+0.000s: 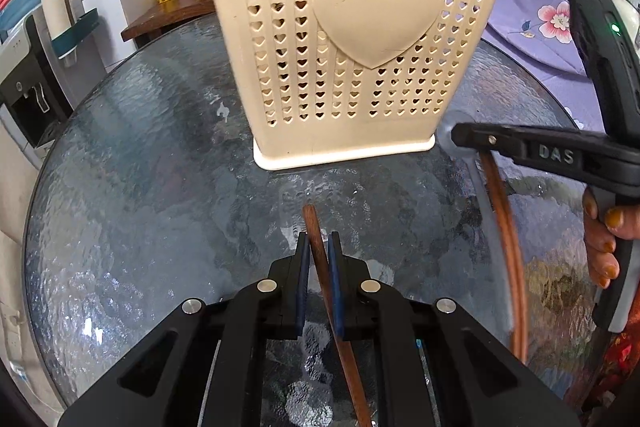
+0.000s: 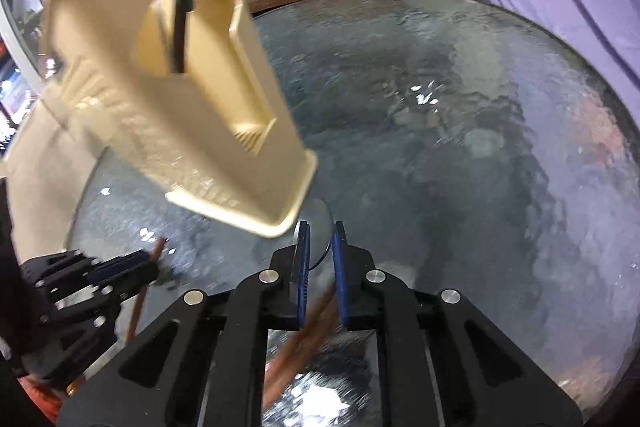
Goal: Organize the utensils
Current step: 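Lift the chopstick and spoon over the holder and release both into it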
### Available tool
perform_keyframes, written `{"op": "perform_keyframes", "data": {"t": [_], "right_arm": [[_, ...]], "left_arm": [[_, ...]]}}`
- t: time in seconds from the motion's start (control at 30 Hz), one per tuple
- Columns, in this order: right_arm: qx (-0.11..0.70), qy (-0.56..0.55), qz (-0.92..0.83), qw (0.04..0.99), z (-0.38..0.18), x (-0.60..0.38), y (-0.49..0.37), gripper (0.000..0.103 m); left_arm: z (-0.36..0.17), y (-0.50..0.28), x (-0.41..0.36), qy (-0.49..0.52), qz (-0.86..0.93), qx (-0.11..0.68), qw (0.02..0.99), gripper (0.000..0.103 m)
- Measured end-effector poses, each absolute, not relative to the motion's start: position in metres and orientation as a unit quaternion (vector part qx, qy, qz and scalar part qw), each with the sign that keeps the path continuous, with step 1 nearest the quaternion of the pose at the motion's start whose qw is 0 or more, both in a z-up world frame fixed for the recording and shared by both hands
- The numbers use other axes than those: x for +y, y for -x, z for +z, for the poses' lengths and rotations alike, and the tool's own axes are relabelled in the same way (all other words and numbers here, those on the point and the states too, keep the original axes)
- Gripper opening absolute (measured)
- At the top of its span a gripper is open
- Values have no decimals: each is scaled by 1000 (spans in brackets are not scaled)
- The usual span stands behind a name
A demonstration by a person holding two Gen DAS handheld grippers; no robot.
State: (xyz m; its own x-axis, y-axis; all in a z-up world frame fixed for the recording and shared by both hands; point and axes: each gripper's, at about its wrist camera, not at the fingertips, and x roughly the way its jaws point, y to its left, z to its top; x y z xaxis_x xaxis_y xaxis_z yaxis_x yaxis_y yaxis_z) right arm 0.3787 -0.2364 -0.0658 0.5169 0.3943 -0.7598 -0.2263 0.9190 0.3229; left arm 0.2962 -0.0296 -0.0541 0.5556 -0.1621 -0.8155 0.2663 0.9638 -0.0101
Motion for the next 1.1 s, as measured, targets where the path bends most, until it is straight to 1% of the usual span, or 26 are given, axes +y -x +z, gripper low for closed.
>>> {"op": "perform_keyframes", "data": {"t": [0.17,0.3,0.33,0.37,0.4,0.43,0.47,0.5,0.6,0.7,0.73,0.77,0.83,0.87,0.93,1.1], "right_arm": [[469,-122,232,844,-66,-230,-361,8],[453,-63,231,858,-62,-211,-347,8],[444,-36,225,866,-60,-205,-343,9],[441,-26,225,869,-59,-201,-339,12],[441,-18,226,868,-58,-197,-336,35],[441,-15,225,869,-57,-195,-335,61],[433,-12,219,874,-55,-193,-330,65],[429,-5,214,878,-53,-189,-325,65],[437,53,190,878,-52,-172,-318,60],[454,83,185,868,-59,-159,-313,59],[457,89,183,866,-61,-156,-312,56],[459,95,181,865,-62,-153,-311,56],[462,91,181,863,-61,-148,-312,49],[467,83,181,862,-61,-148,-317,47],[467,83,176,862,-59,-147,-322,37],[465,83,181,862,-61,-146,-334,36]], "left_arm": [[-54,-289,-23,-59,-119,456,880,9],[-54,-285,-17,-59,-117,457,880,9],[-54,-284,-15,-57,-114,458,880,9],[-55,-283,-14,-56,-112,458,880,9],[-55,-283,-12,-55,-110,458,880,9],[-55,-282,-10,-55,-107,459,880,9],[-54,-283,-9,-55,-106,459,880,9],[-54,-283,-7,-54,-105,459,880,9],[-53,-284,-5,-51,-104,461,880,9],[-53,-285,-4,-53,-102,461,880,9],[-53,-285,-4,-53,-101,461,880,9],[-53,-286,-4,-53,-101,461,880,9],[-52,-286,-4,-52,-101,461,880,9],[-52,-287,-3,-52,-101,462,880,9],[-52,-289,-2,-48,-102,463,879,9],[-52,-294,1,-41,-102,465,878,8]]}}
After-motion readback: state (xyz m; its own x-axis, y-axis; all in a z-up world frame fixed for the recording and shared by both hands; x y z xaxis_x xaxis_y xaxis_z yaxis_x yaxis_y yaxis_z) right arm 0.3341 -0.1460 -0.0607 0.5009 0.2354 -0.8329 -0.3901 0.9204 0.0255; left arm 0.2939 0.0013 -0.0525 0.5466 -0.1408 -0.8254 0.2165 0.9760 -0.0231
